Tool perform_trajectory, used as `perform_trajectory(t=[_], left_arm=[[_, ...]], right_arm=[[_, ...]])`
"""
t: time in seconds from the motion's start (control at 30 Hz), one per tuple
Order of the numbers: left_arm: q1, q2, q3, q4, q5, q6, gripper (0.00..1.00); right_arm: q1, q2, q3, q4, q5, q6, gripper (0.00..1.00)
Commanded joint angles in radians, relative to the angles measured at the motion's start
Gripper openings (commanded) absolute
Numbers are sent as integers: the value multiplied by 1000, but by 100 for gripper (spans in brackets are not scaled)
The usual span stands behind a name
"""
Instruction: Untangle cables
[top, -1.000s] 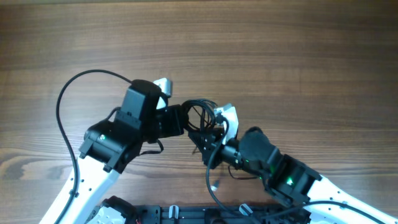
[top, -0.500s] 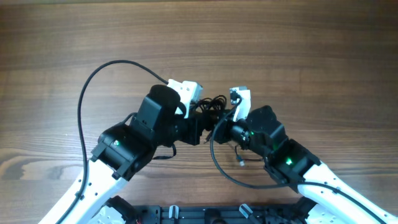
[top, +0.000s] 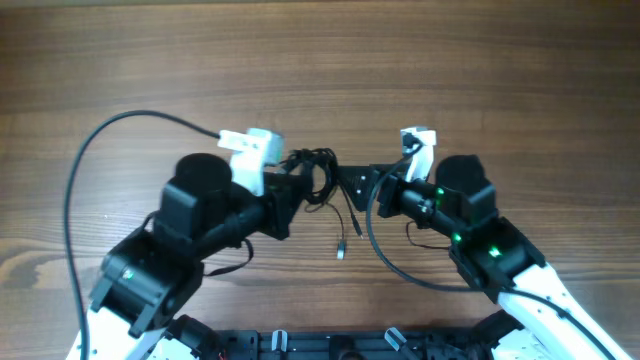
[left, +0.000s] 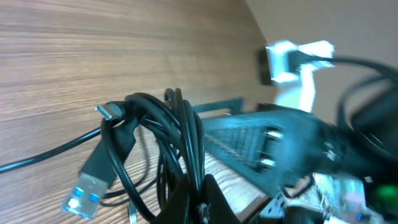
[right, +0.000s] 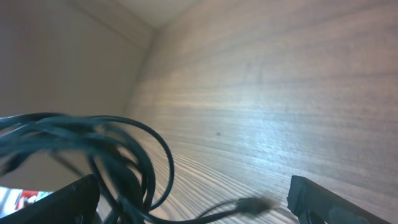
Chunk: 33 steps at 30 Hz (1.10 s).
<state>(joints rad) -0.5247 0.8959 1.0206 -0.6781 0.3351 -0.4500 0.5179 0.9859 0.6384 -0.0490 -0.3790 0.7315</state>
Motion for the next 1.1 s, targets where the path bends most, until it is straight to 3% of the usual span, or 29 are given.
perform_trajectory(t=[0.0,0.07,0.17,0.27,0.47,0.5,0.53,0.57,0.6,0.63,0.67,0.73,0.87,0.93,1.0,1.03,1.07], left_arm=[[48,2,14,-3,-29,-60,4],[47,4,14,-5,-27,-58,4],[46,3,14,-16,149,144,4],[46,8,14,-34,296,288,4],[46,68,14,-32,430,290,4],[46,85,14,-31,460,290,4],[46,101,14,-29,486,290,4],[45,115,14,-29,494,290,4],[45,127,14,-30,494,289,4],[45,135,14,-30,490,289,4],[45,142,14,-29,478,287,4],[46,145,14,-39,364,239,4],[90,124,14,-103,-22,-12,4],[122,111,14,-129,-110,-90,4],[168,103,14,-166,-188,-222,24],[189,103,14,-179,-195,-281,48],[199,104,14,-185,-194,-321,65]], right_arm=[[-18,-95,9,-1,-32,-98,100],[-18,-113,9,-7,-19,-118,100],[-18,-133,9,-20,-25,-246,100],[-18,-127,9,-15,-149,-410,96],[-18,-71,9,60,-378,-509,91],[-18,-48,8,77,-389,-512,86],[-18,-27,9,84,-388,-520,74],[-18,-6,9,90,-384,-522,52],[-18,9,9,95,-381,-519,22],[-18,22,9,100,-382,-516,7],[-18,31,9,101,-381,-499,4],[-18,35,9,101,-378,-429,4],[-62,4,9,97,-323,-302,4],[-94,-12,9,84,-280,-240,4],[-133,-25,9,38,-182,-81,4],[-145,-25,9,18,-153,-17,4],[-153,-25,8,-4,-129,54,4]])
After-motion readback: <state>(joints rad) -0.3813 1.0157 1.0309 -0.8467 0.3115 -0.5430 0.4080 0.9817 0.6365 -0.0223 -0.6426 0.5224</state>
